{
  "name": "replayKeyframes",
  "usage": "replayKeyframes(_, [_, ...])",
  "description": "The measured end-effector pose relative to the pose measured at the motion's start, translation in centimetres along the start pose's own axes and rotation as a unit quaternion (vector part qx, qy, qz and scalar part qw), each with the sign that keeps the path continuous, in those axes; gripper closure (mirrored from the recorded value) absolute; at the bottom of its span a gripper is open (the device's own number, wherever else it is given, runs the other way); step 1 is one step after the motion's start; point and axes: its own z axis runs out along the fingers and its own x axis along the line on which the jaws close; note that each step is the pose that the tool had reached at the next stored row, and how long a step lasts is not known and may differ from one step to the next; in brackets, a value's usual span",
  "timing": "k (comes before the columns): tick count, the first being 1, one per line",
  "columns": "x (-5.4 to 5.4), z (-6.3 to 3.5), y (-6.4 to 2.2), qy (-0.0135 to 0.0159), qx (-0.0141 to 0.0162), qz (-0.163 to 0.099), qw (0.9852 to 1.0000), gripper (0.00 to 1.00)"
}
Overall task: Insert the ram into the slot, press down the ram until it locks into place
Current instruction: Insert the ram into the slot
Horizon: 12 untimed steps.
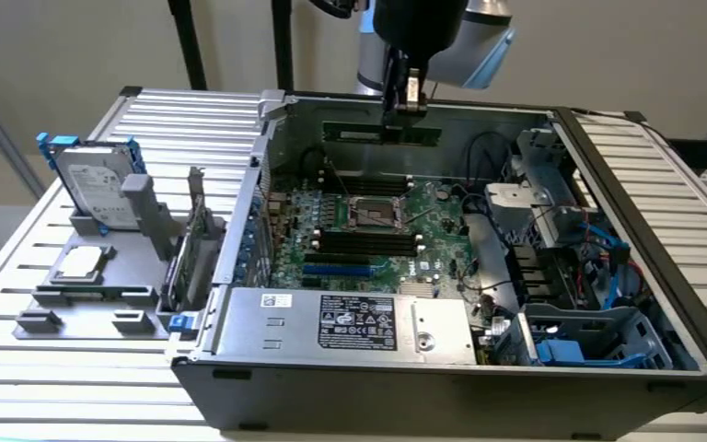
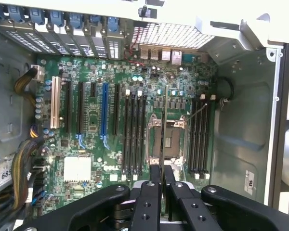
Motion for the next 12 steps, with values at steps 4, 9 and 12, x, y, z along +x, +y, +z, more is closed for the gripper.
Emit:
replayKeyframes(4, [0.4,0.19,0.02,0.0076,-0.0002,0.001,1.0000,0.86])
replayKeyframes(9, [0.5,0.93,0.08,0.0120,0.0002,0.005,0.9999,0.86])
replayKeyframes(12, [0.6,1.48,0.15,0.0125,0.0006,0.009,0.9999,0.86])
